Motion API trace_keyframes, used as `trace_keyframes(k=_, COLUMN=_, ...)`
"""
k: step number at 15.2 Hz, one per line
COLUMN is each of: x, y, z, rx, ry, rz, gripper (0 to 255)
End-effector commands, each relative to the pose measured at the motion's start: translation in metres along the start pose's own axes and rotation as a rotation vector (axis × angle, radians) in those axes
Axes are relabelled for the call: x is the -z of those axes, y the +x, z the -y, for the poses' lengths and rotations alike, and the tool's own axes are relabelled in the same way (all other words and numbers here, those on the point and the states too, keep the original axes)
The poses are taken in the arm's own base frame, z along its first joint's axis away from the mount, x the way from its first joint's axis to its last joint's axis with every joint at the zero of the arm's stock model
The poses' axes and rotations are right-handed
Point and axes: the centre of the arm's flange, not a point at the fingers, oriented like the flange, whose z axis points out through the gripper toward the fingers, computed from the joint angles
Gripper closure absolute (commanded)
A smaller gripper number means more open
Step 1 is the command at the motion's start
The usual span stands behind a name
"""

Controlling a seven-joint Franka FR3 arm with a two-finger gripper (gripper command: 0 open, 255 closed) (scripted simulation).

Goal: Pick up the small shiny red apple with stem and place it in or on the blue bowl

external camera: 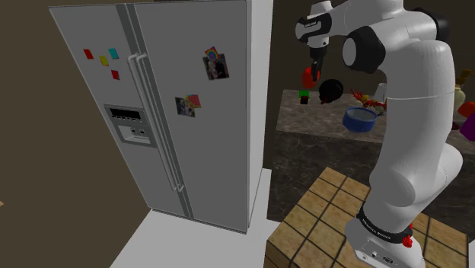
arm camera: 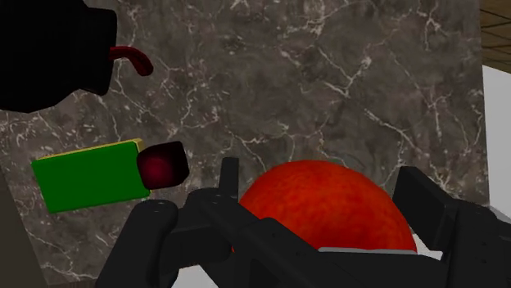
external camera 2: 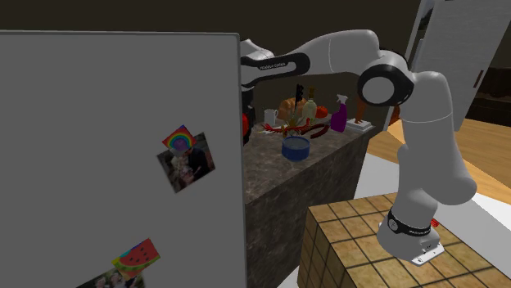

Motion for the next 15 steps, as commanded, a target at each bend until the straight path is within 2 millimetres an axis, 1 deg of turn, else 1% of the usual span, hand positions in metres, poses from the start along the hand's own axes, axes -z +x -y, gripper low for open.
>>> trace_keyframes(k=1, x=0.004, y=-0.015, z=0.002, rx=0.000, ry=0.000, rz=0.000, gripper=255)
trace_keyframes(k=15, x=-0.006, y=-0.197, z=0.029, rx=0.000, ry=0.000, rz=0.000, gripper=255)
